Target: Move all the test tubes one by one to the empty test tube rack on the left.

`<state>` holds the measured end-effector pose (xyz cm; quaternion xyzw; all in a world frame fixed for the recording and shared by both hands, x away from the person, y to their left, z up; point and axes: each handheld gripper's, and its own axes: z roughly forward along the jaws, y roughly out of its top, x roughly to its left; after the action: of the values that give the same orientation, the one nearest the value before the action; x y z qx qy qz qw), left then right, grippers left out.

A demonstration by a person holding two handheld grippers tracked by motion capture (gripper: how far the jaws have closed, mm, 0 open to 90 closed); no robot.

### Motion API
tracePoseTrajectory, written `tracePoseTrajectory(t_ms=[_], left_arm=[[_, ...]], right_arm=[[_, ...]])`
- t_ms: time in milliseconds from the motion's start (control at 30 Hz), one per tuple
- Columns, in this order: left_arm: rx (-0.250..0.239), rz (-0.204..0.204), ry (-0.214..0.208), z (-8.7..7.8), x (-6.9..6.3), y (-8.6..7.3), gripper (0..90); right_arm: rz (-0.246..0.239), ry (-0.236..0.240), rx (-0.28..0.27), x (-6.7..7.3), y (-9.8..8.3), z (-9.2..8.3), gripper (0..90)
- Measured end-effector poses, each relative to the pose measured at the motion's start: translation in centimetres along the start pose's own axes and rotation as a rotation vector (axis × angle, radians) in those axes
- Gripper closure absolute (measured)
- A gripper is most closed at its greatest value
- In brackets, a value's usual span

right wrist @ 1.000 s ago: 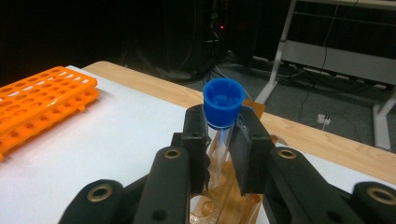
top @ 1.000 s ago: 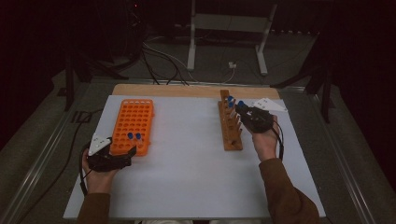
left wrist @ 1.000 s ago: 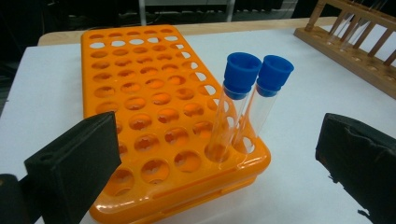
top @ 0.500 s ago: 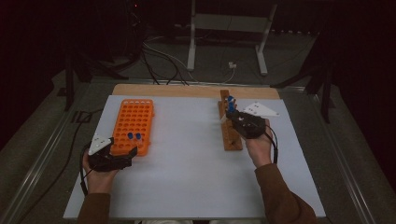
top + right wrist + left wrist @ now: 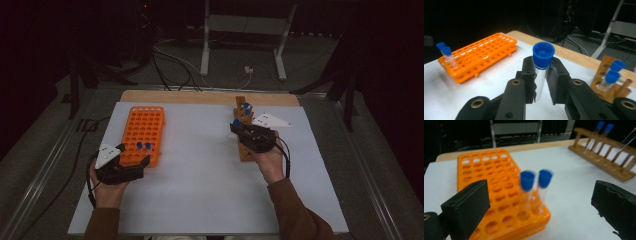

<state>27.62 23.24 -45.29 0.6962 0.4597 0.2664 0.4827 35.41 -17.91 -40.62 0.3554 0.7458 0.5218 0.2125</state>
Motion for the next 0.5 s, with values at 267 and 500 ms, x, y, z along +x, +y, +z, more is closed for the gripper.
tracePoseTrajectory(t_ms=[267,500], left_arm=[[-0.023,0.055,-0.069,-0.4,-2.6,2.1,2.7],[0.014,0.093,-0.134,1.2,-4.7,3.2,2.0]], right_arm=[[-0.011,0.062,0.032,1.4,0.3,0.4,77.2],[-0.023,0.112,0.079,2.6,0.4,1.0,77.0]])
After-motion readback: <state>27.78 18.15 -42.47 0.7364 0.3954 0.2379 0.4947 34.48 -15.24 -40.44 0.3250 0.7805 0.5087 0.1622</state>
